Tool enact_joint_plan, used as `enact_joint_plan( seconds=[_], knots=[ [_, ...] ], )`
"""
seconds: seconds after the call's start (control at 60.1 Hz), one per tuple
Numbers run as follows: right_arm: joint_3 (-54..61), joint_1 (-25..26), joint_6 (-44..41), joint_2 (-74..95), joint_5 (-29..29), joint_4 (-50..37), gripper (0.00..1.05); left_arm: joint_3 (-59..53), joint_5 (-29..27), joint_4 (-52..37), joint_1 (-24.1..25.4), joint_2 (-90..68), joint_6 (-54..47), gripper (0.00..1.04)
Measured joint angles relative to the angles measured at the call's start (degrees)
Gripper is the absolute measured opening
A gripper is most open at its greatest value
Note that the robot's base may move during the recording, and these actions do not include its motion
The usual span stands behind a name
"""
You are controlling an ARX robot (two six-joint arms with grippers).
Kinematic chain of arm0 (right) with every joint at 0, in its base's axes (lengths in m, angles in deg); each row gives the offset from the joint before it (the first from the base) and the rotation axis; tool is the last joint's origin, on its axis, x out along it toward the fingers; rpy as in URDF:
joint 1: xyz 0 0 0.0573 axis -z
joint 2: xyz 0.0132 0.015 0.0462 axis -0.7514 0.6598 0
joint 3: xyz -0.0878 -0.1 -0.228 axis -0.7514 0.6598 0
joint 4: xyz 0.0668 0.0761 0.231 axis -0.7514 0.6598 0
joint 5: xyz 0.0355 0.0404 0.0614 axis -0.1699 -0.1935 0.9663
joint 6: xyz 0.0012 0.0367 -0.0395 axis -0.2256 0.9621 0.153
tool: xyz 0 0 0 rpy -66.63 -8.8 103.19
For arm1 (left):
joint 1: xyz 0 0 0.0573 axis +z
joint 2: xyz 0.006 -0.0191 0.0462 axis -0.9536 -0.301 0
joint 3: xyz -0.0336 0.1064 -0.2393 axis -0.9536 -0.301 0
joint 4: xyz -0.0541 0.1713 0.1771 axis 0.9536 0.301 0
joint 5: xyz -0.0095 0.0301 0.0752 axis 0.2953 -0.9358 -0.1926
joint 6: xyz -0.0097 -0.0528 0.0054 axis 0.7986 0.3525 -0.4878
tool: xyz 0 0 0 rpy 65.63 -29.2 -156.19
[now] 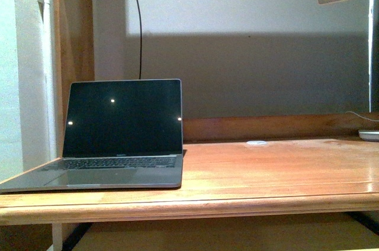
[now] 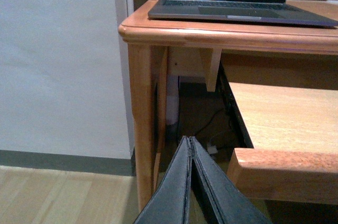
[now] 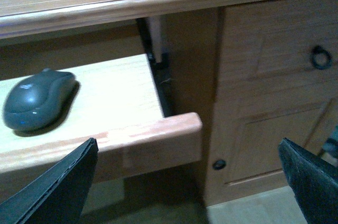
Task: Place mouse
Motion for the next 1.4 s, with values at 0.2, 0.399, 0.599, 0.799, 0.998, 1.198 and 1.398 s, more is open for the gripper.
enact_joint_plan(
  seconds=[0.2, 0.399, 0.599, 0.799, 0.998, 1.198, 1.398],
  knots=[
    [-10.16, -9.79, 1.29, 23.91, -6.78, -15.37, 1.04, 0.0, -0.02, 0.0, 0.0, 0.04, 0.0, 0.03],
    [-19.93, -16.0, -0.98, 46.38, -9.44, -24.9, 1.04, 0.0, -0.02, 0.0, 0.0, 0.04, 0.0, 0.14],
    [-24.13, -19.3, -4.87, 56.37, -12.96, -24.68, 1.04, 0.0, -0.02, 0.0, 0.0, 0.04, 0.0, 0.46],
    [-26.47, -20.55, -8.07, 61.35, -16.48, -22.14, 1.04, 0.0, -0.02, 0.0, 0.0, 0.04, 0.0, 0.77],
    [-28.79, -21.57, -8.59, 64.11, -17.77, -19.85, 1.04, 0.0, -0.02, 0.0, 0.0, 0.04, -0.09, 0.98],
    [-31.1, -22.49, -7.85, 66.34, -17.92, -15.87, 1.04, 0.0, -0.02, 0.0, 0.0, 0.04, -0.09, 0.97],
    [-33.22, -23.04, -7.23, 68.24, -17.68, -12.94, 1.04, 0.0, -0.02, 0.0, 0.0, 0.04, -0.09, 0.97]
  ],
)
